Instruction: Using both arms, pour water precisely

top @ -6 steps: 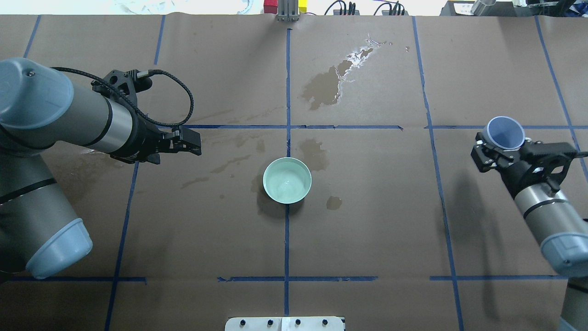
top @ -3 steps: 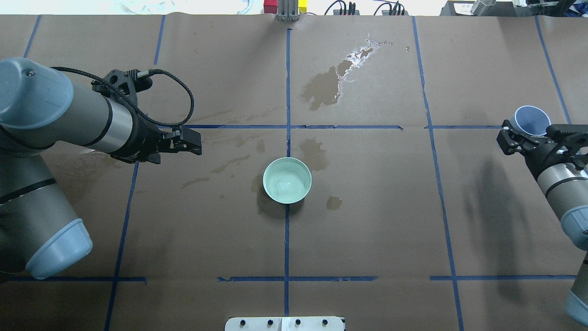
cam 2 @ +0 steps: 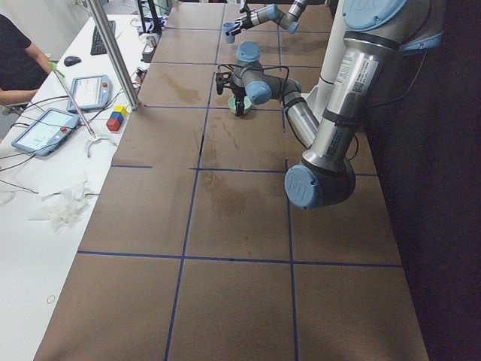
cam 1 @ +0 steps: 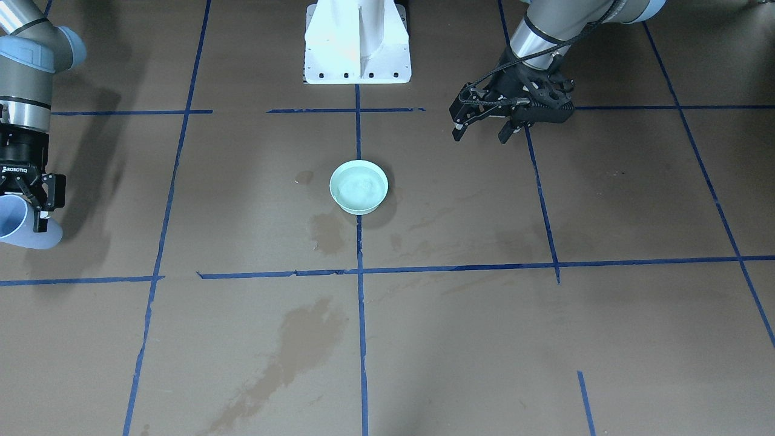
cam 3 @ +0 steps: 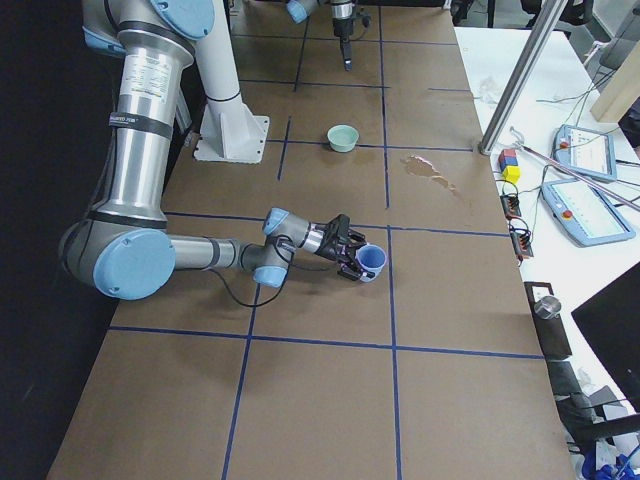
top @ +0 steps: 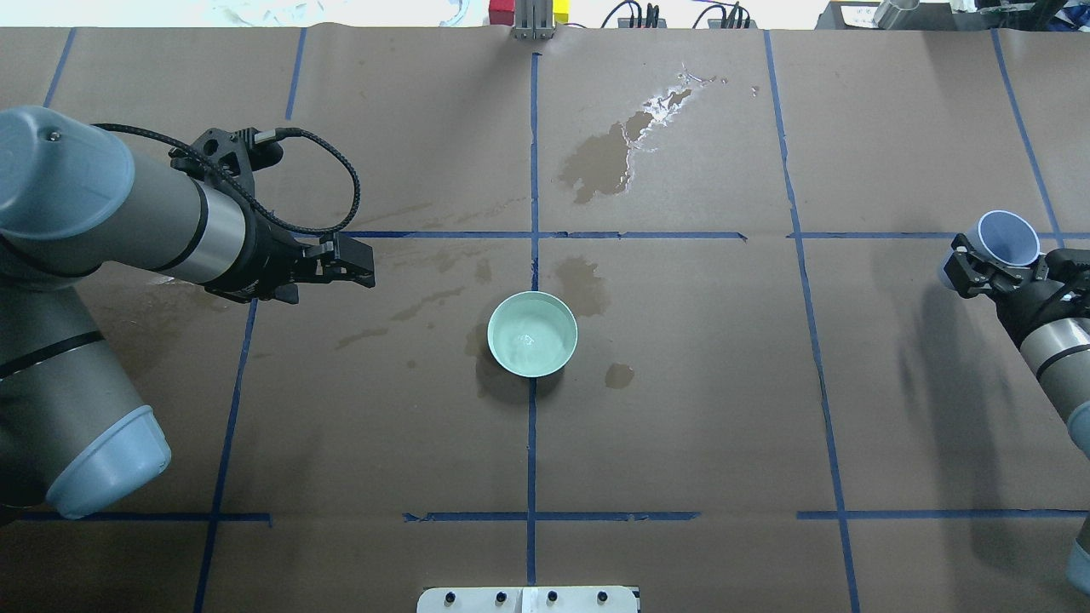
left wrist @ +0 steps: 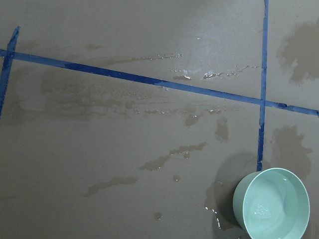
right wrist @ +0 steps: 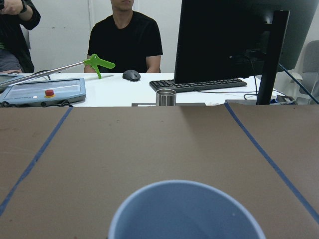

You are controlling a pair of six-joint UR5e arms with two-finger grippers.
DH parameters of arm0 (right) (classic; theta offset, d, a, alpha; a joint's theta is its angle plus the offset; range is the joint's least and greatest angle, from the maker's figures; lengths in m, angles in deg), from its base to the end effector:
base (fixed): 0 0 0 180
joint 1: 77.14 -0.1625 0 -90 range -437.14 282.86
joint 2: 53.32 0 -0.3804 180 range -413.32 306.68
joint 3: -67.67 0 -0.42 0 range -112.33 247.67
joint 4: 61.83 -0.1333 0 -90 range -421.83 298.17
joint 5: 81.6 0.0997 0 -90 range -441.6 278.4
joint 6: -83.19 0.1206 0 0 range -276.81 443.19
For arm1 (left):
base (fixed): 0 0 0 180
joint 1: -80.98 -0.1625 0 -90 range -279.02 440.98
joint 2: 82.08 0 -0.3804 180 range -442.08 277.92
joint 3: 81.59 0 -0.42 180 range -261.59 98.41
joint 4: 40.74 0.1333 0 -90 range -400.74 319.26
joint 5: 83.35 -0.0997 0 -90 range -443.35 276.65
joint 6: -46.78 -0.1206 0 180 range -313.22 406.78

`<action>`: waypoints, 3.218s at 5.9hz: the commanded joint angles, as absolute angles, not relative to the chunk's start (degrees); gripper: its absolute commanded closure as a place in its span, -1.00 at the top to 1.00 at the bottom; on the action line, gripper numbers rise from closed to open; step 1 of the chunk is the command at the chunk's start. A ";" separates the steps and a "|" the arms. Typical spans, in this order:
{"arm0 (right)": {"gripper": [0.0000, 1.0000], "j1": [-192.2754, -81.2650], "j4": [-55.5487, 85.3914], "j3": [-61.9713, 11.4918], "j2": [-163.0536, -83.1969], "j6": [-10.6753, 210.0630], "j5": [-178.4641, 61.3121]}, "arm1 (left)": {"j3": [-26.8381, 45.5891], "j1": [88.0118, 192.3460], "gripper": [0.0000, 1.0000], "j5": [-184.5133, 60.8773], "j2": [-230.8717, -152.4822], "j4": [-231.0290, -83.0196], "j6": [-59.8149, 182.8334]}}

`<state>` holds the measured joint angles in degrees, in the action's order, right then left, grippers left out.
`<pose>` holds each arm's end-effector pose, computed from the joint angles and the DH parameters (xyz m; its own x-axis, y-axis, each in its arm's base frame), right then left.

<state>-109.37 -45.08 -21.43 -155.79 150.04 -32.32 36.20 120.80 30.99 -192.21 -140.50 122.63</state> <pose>-0.2723 -0.4223 0.5907 0.7369 0.1123 0.6666 -0.6437 0.4180 0.6411 0.3755 -0.4219 0.1824 0.4754 -0.1064 -0.8733 0.2060 0.9785 -0.0071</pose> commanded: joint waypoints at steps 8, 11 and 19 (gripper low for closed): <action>-0.17 -107.46 -45.39 -19.08 -155.71 149.90 -32.29 | 37.14 120.89 1.00 30.64 -192.12 -139.80 122.63; 1.00 -107.20 -45.83 -19.08 -155.80 149.90 -32.29 | 37.85 120.89 1.00 30.64 -192.12 -138.92 122.63; 1.00 -107.37 -50.22 -29.84 -167.10 149.90 -12.14 | 37.41 120.62 1.00 30.64 -192.03 -138.92 122.63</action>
